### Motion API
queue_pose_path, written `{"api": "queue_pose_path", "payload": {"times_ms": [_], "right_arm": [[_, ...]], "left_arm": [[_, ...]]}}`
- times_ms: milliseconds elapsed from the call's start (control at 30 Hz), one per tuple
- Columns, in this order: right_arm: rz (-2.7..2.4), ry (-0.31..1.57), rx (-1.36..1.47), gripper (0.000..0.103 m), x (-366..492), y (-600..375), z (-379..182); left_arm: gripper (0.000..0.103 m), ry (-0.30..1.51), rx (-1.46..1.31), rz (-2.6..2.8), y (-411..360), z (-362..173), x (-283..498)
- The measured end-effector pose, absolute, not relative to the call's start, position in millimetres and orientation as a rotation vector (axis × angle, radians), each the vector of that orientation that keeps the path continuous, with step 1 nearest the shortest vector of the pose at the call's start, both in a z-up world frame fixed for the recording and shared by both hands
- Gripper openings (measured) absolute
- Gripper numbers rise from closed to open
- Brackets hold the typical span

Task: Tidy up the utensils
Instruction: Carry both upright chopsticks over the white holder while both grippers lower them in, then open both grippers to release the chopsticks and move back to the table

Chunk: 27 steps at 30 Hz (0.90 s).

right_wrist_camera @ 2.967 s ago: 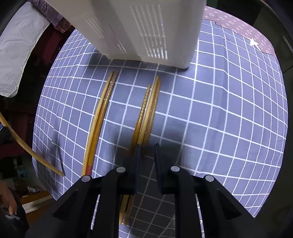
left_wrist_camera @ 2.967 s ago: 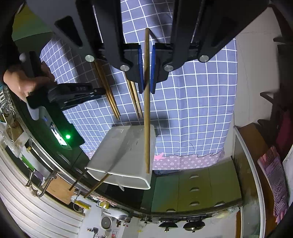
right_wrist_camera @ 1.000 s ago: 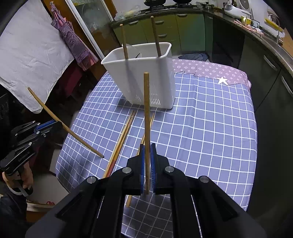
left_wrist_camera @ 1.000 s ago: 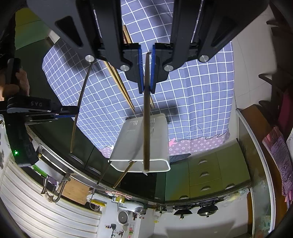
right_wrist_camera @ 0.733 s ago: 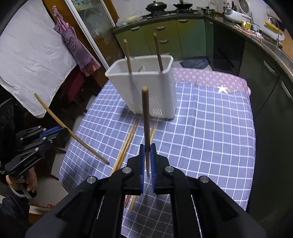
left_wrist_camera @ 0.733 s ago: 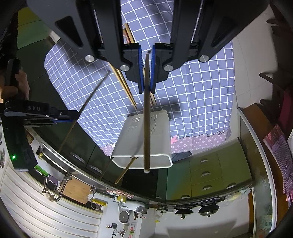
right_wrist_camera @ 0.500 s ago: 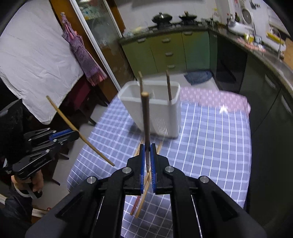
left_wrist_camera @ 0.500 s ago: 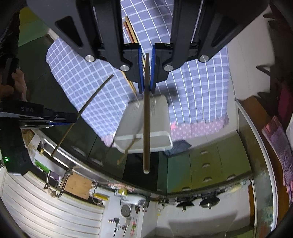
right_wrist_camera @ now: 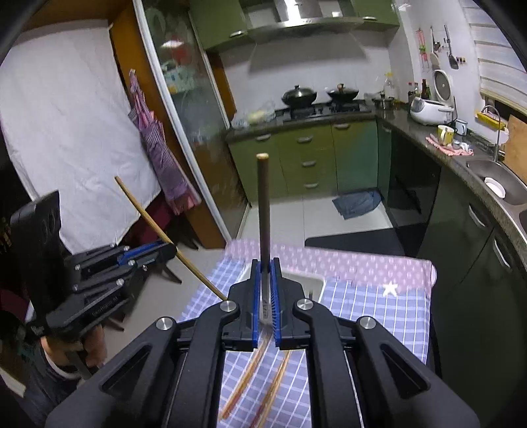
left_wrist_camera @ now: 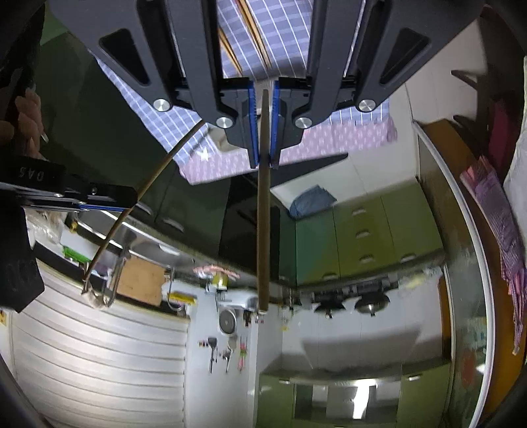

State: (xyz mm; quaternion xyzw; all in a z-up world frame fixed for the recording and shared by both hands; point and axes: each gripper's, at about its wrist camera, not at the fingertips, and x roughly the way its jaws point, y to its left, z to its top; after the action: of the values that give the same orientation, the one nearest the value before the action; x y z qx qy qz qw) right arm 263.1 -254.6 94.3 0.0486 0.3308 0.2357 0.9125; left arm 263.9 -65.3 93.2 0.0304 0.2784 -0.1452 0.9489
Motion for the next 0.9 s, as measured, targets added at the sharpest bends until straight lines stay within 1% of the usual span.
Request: {"api": "queue_pose_path", "payload": {"times_ms": [200,433,667,900], "right_arm": [[0.428,0.67,0.104,0.007,295,-255,97],[0.393,0.767,0.095,0.007,337,-252,56],[0.396,0.835,0.093,0.008,357,-244,24],[0.407,0.814,0.09,0.012,348,-243,33]], "left_arm": [[0.007,0.545,0.067,-0.251,-70,87,297],[0.007,0.625,0.064,-0.232,-71,49,333],[0.007,0.703,0.077,-0.24,-73,18,338],[0.008,0.738,0.068,-0.257,-70,11,328]]}}
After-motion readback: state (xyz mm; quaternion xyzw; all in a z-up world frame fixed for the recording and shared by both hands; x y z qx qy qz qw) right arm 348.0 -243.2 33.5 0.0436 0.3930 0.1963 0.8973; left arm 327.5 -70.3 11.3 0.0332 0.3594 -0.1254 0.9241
